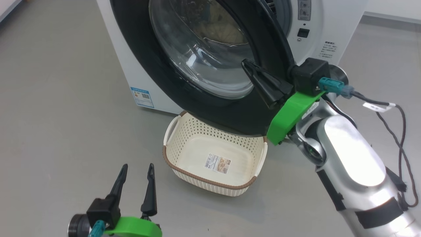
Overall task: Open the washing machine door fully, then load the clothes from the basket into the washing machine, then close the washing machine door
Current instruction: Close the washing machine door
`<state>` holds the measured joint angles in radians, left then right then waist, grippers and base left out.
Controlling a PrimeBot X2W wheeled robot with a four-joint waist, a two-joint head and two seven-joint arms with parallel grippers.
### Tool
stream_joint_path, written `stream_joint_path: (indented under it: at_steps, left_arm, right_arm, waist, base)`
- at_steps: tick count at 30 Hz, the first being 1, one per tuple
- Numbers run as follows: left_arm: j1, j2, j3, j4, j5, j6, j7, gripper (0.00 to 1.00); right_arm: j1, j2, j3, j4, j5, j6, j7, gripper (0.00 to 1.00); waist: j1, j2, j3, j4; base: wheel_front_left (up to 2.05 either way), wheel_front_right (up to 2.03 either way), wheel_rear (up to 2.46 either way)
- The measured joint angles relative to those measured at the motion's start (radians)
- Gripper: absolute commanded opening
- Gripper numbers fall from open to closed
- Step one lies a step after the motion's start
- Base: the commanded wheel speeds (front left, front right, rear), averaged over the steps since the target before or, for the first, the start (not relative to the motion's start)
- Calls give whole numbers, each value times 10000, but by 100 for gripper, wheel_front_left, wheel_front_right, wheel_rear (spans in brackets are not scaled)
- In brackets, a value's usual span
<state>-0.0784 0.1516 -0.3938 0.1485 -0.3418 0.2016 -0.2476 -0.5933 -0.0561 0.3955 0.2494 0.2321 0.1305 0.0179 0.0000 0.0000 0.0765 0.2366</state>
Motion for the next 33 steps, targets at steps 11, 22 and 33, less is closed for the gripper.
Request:
stream_joint_path:
  at_steps: [11,22,33]
  left_arm:
    - [-57,-180,2,134,161,-174,0,100]
    - [-235,-339,245,148,324,-247,0,100]
    - [-414,-474,658,102,525,-336,0,100]
  right_arm:
    - [-506,-6,-355,1856,247,0,-92,0]
    - [-906,-10,-773,2855,213,0,-94,0]
    - [-1365,-36,-855,3342,-105,0,-102,0]
  waist:
    - [0,0,143,23]
    - [0,0,287,261]
    - [0,0,523,334]
  base:
    - [0,0,0]
    - [0,0,0]
    - [0,0,0]
